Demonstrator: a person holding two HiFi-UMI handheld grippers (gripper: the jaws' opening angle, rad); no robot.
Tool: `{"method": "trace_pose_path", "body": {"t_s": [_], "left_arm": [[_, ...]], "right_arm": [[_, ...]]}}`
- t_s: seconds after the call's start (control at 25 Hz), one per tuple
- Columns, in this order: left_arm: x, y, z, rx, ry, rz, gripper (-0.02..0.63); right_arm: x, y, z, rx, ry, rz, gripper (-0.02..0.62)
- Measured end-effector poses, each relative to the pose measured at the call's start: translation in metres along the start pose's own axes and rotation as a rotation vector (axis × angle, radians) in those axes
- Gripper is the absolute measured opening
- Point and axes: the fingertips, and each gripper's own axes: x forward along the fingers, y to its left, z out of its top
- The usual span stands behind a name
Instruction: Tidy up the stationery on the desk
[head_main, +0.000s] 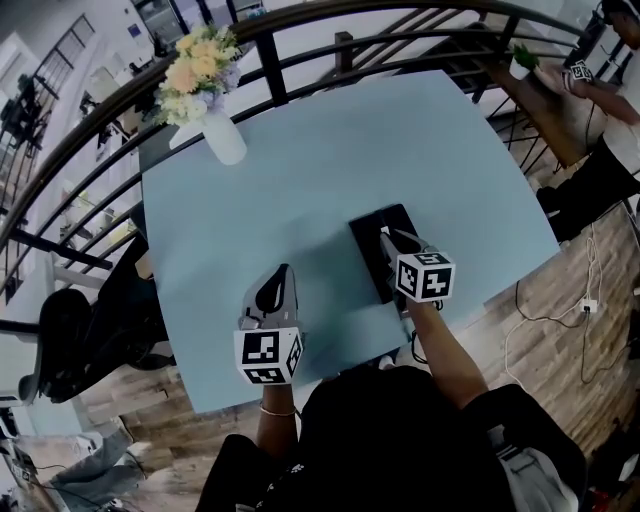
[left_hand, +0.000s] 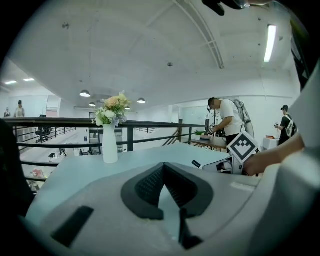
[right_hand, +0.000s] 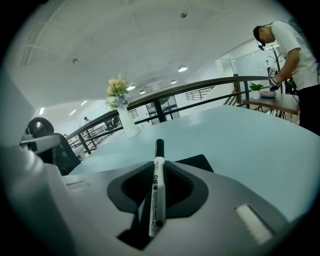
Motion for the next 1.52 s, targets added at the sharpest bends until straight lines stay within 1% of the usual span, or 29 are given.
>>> {"method": "trace_pose_path", "body": {"t_s": [0.28, 0.48, 0.8, 1.16, 1.4, 1.52], "left_arm": [[0.009, -0.013, 0.001, -0.015, 0.004, 0.010, -0.006], [0.015, -0.025, 0.000, 0.015, 0.016, 0.018, -0.006], [0.025, -0.048, 0.003, 0.008, 0.008, 0.016, -0.006], [0.027, -0.061, -0.001, 0.003, 0.020, 0.046, -0.006], [0.024, -0.061, -0.002, -0.041, 0.005, 0.075, -0.006], [0.023, -0.059, -0.001, -0.043, 0.004, 0.089, -0.006]], "right_arm": [[-0.006, -0.024, 0.002, -0.008, 0.010, -0.001, 0.077], [-0.012, -0.044, -0.001, -0.016, 0.023, -0.014, 0.077], [-0.020, -0.073, -0.006, -0.016, 0.047, -0.021, 0.077], [-0.020, -0.107, -0.017, -0.020, 0.097, -0.049, 0.077], [-0.015, -0.120, -0.024, -0.011, 0.125, -0.046, 0.077], [-0.012, -0.124, -0.027, -0.014, 0.143, -0.045, 0.077]]}}
